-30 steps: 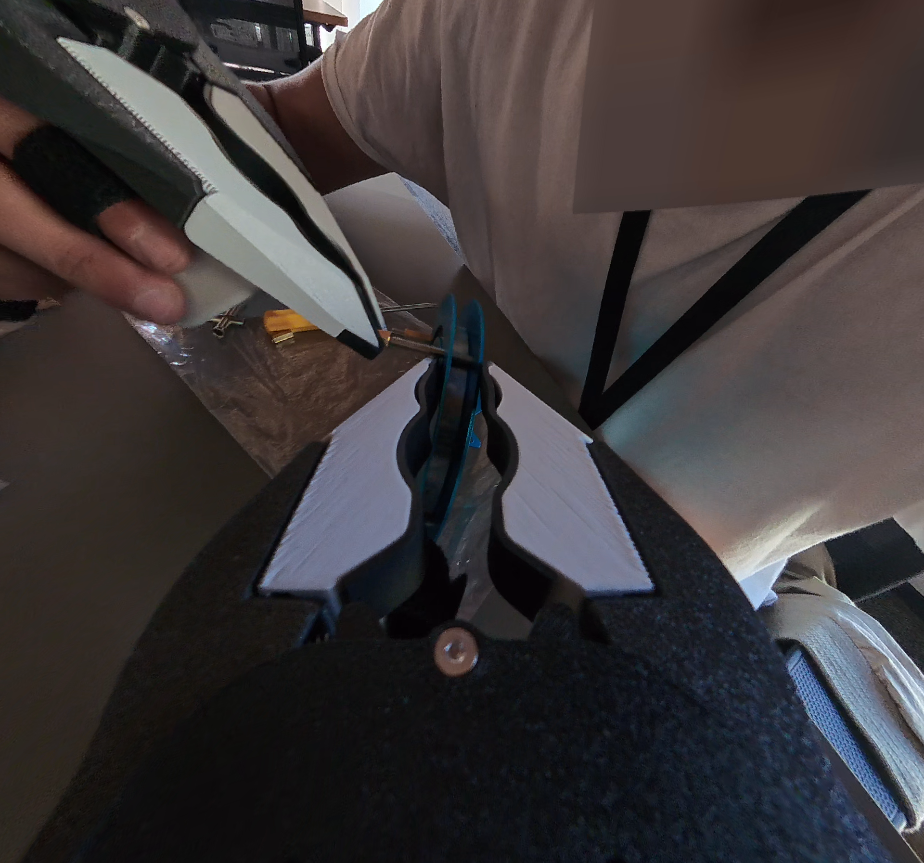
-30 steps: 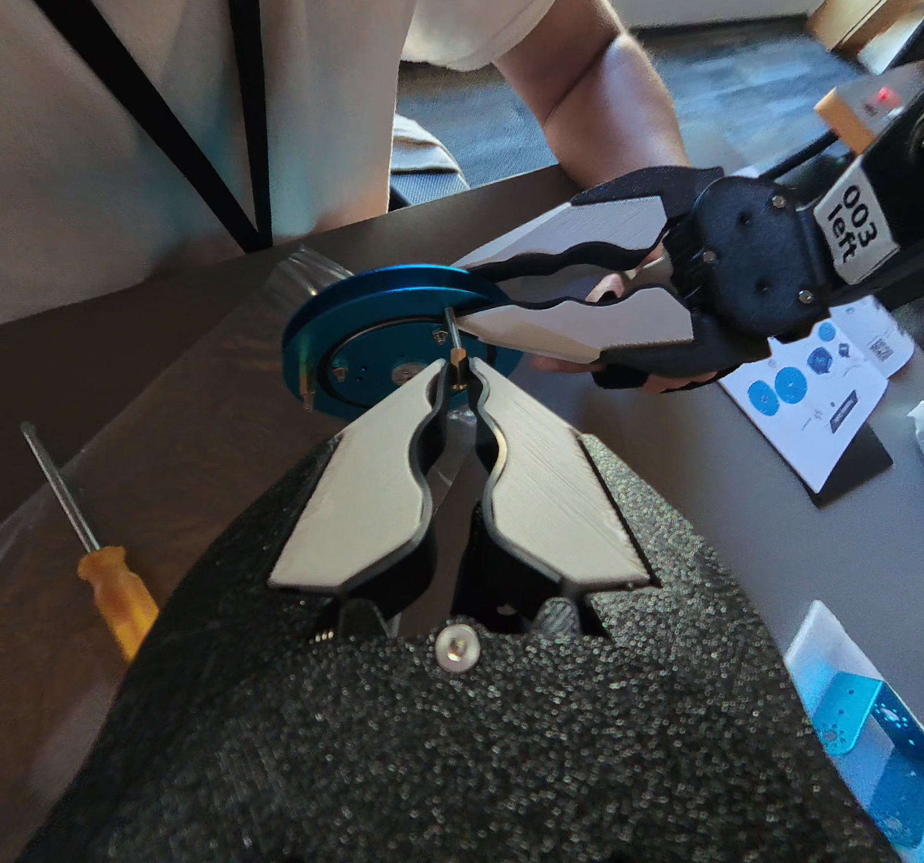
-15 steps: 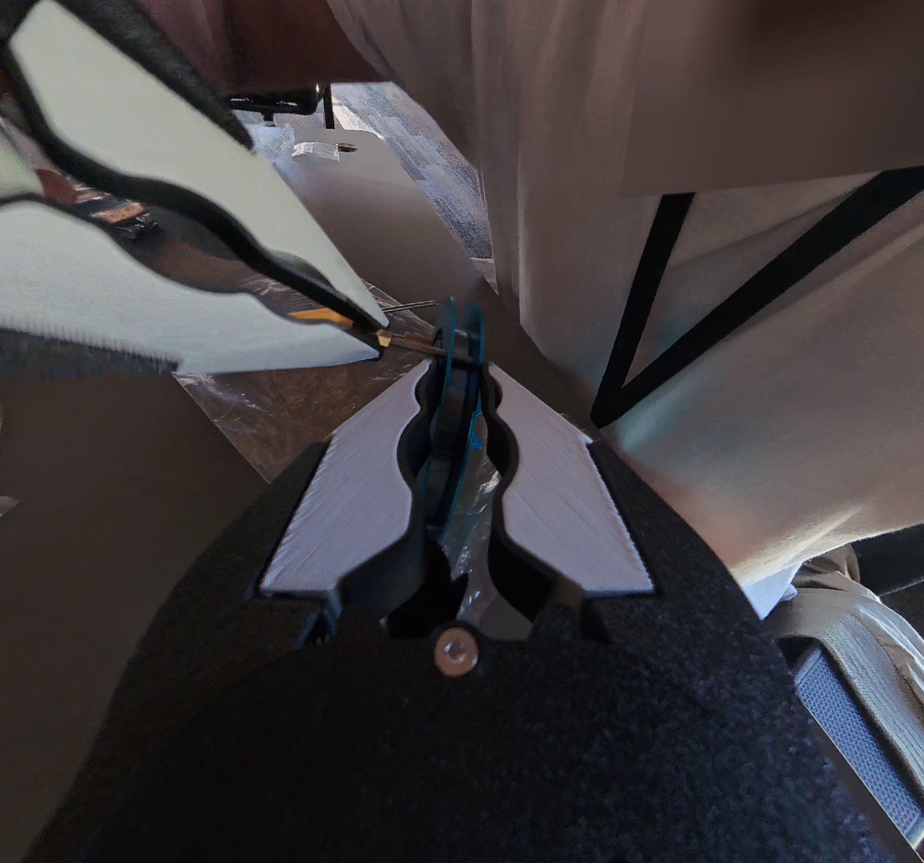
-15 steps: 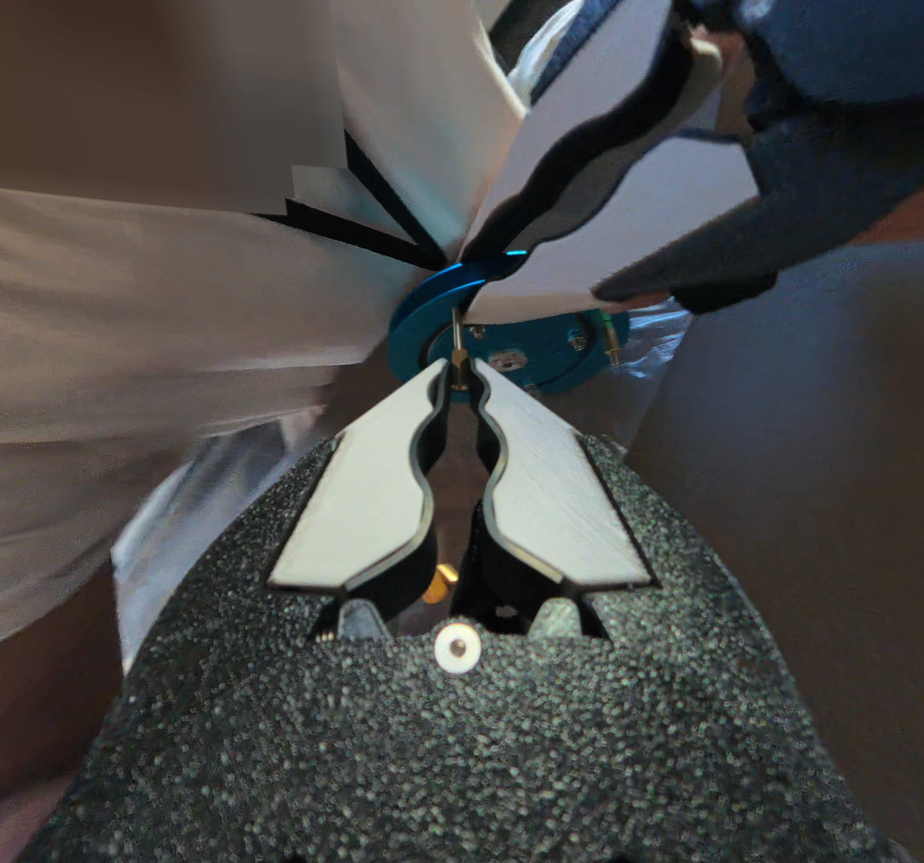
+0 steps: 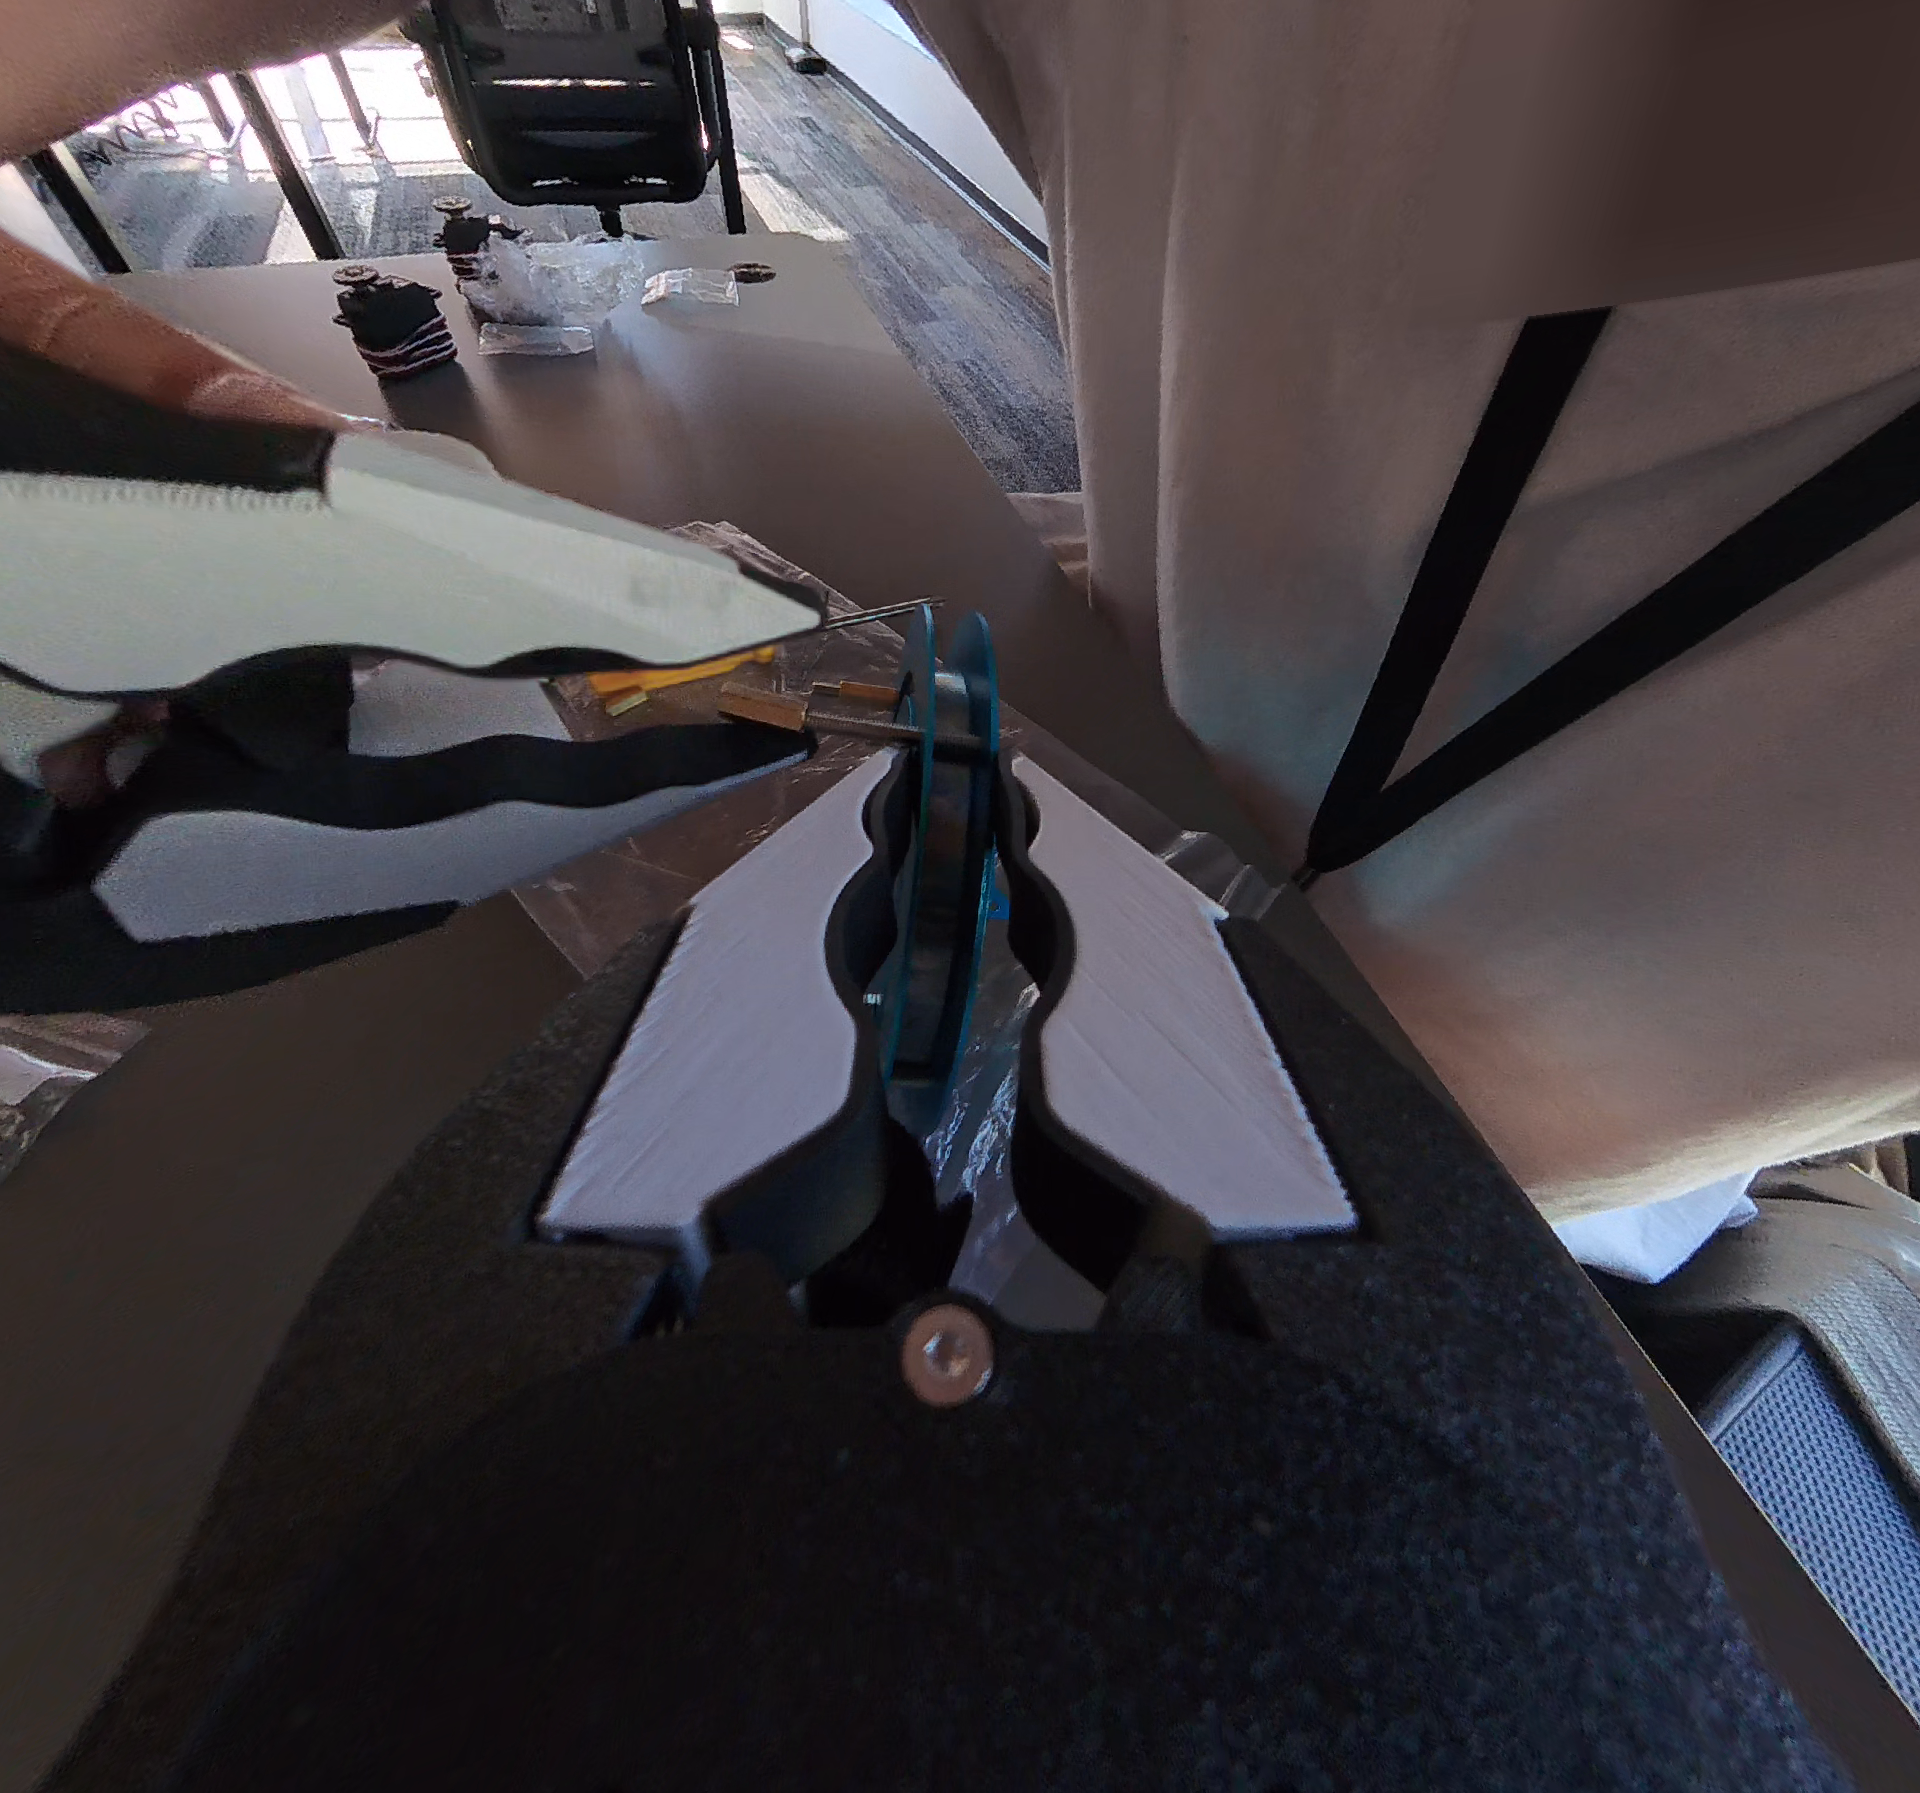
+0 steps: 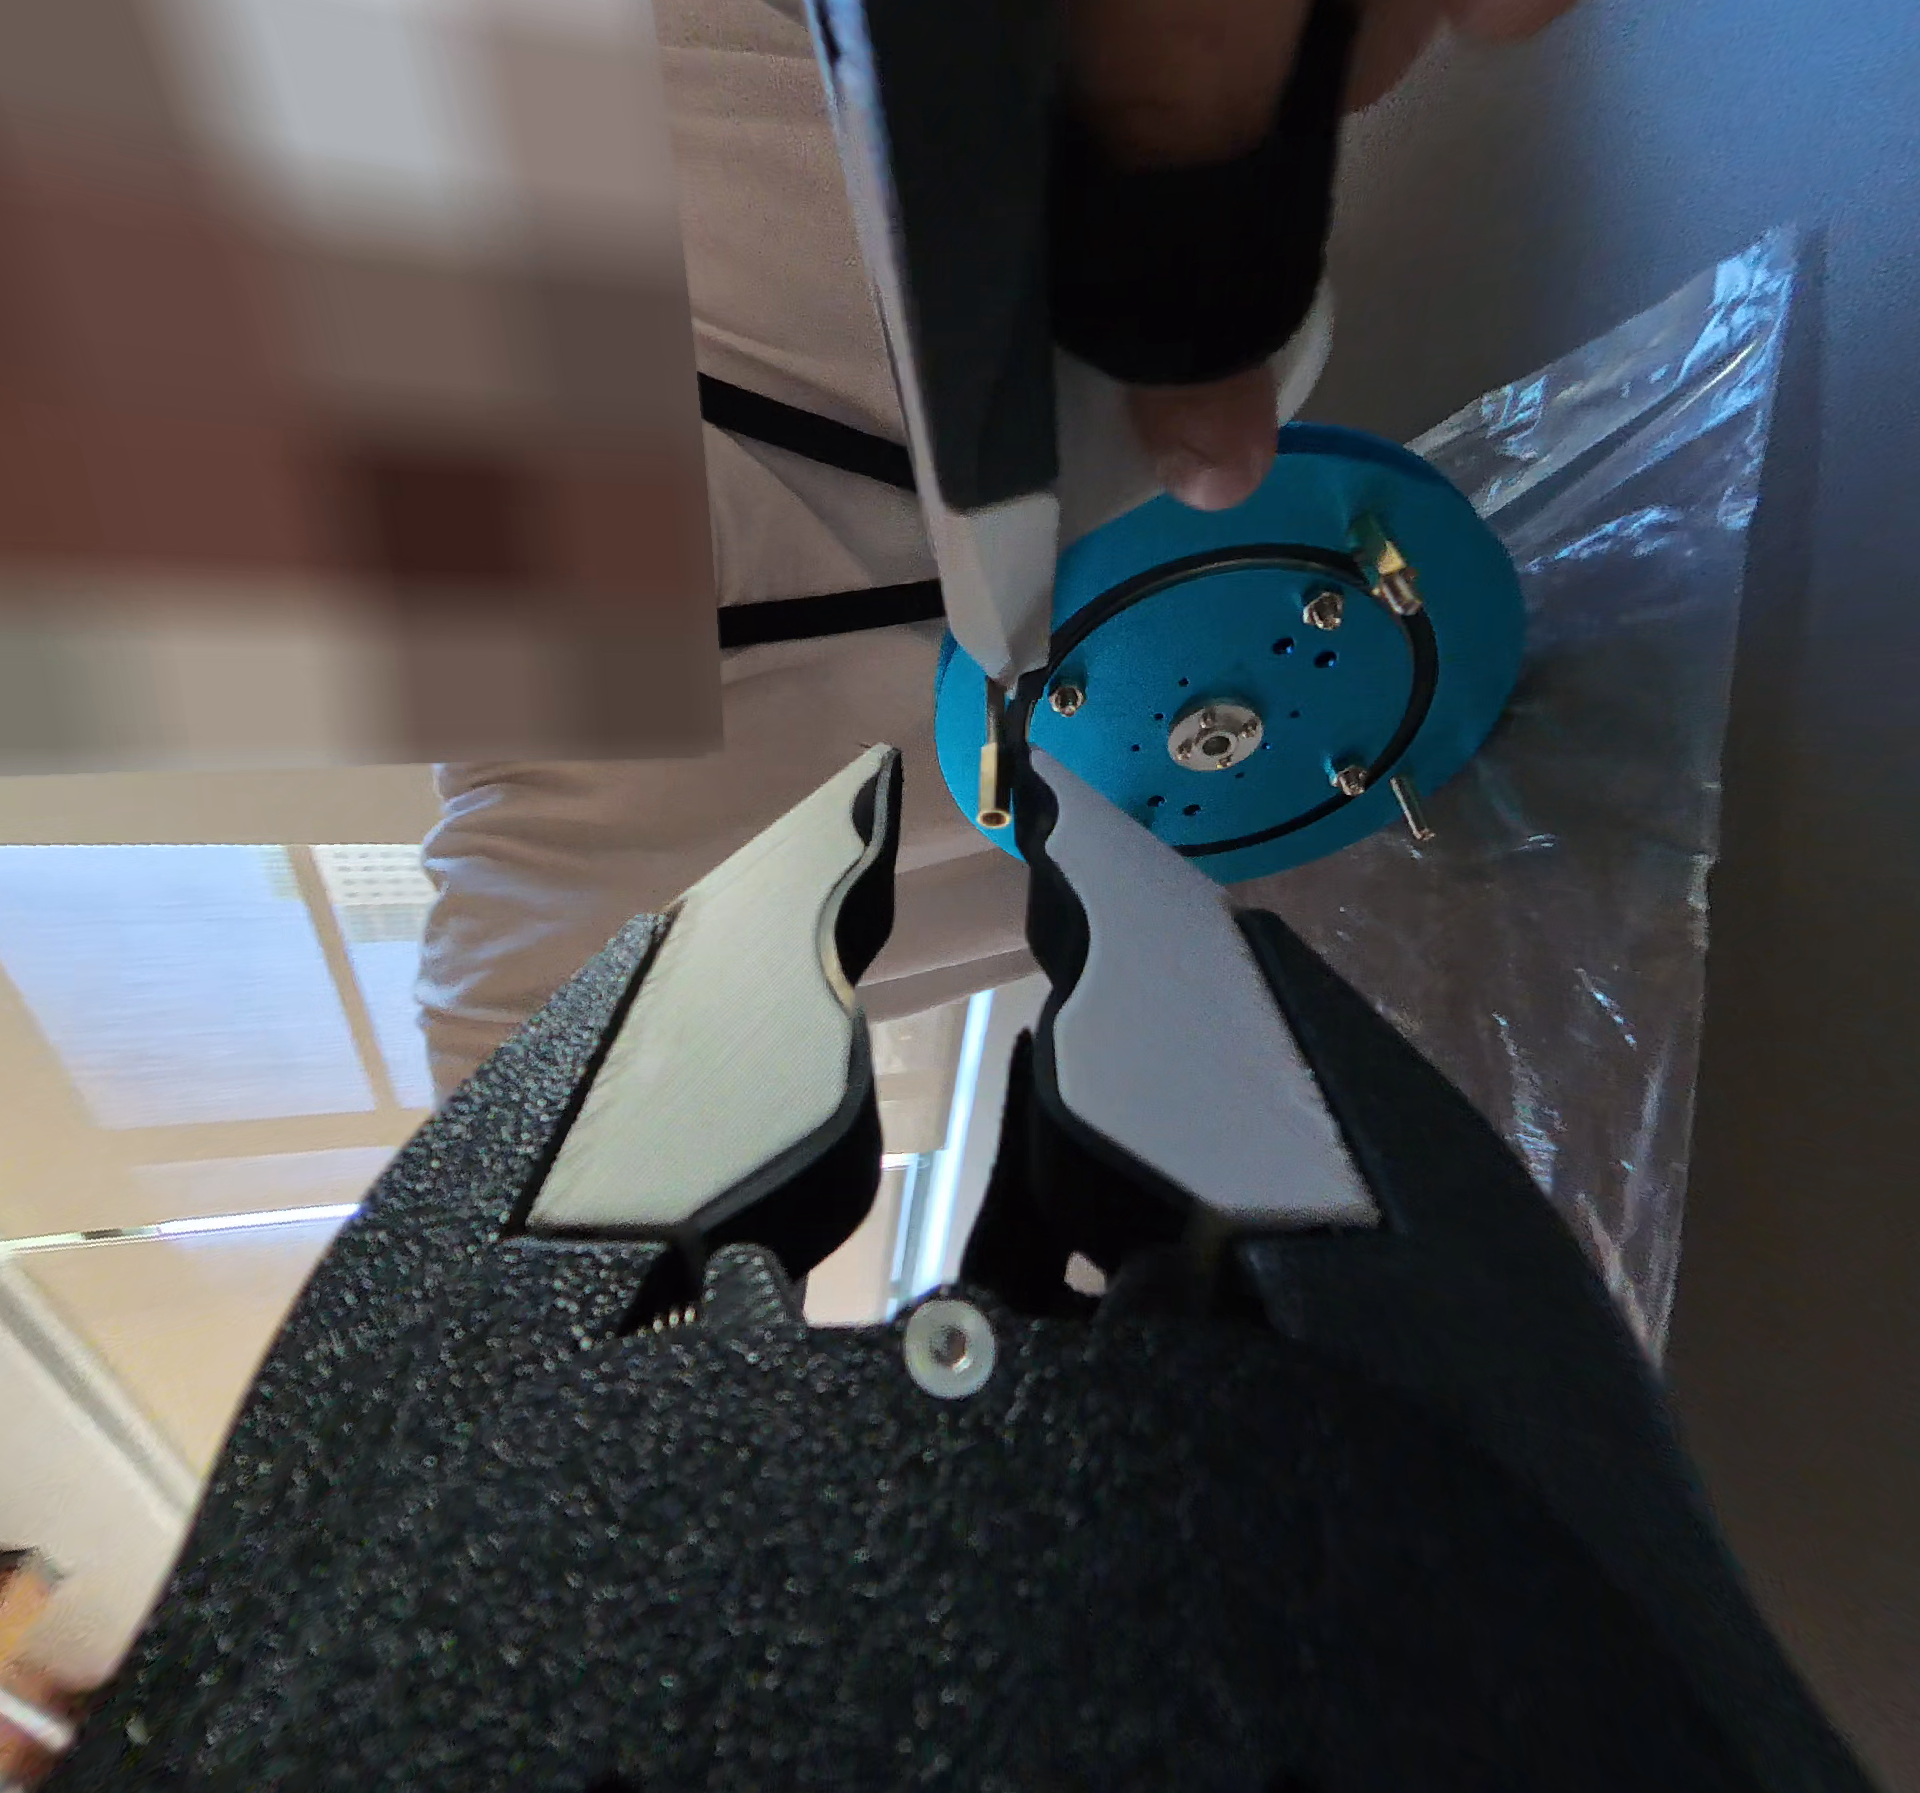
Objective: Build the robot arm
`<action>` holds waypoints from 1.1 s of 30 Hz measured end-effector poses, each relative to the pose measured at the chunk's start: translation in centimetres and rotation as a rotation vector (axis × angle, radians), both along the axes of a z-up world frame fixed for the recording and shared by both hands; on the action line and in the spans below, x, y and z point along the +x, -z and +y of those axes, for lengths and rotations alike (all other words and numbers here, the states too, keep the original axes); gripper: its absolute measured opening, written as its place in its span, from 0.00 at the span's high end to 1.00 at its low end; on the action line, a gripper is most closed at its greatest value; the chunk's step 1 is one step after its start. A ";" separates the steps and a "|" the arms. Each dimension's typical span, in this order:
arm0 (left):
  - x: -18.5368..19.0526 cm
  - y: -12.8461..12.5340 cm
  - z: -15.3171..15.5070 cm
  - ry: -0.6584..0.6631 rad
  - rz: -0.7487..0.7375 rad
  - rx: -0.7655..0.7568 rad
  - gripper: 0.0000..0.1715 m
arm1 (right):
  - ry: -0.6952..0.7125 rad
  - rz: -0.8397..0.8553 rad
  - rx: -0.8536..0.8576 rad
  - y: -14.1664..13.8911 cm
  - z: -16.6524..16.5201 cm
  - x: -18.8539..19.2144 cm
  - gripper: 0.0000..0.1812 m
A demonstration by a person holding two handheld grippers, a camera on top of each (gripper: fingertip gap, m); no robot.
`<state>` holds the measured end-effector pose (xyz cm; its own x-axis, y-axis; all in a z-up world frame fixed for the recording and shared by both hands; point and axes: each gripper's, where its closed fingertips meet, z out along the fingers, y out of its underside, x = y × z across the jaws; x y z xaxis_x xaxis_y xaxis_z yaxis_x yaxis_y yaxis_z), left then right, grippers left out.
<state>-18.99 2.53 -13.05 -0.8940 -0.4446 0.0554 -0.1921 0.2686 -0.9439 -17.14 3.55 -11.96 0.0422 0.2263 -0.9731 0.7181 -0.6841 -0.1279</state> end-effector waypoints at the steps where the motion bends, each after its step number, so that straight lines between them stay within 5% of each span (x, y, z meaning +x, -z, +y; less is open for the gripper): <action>1: 0.0 0.0 0.0 -0.001 0.000 -0.001 0.92 | 0.005 0.011 0.033 -0.1 0.1 0.0 0.87; 5: -0.2 0.0 -0.1 0.005 -0.004 0.003 0.92 | 0.057 0.005 0.245 1.2 0.8 1.0 0.81; 10: -0.4 0.1 -0.1 0.013 -0.002 0.000 0.92 | 0.178 0.214 0.688 1.1 1.2 1.3 0.85; 15: -0.9 0.1 0.1 0.029 -0.002 0.026 0.92 | 0.351 0.201 1.023 2.2 2.5 2.7 0.87; 19: -0.9 0.0 0.7 0.040 0.034 -0.006 0.92 | 0.453 0.463 1.144 -1.1 0.2 0.1 0.87; 22: -0.7 -0.1 0.9 0.041 0.041 -0.013 0.92 | 0.363 0.340 1.290 0.9 0.7 -0.5 0.86; 33: -0.9 0.0 0.2 0.049 0.016 0.013 0.92 | 0.235 0.375 1.214 1.3 0.6 -1.9 0.98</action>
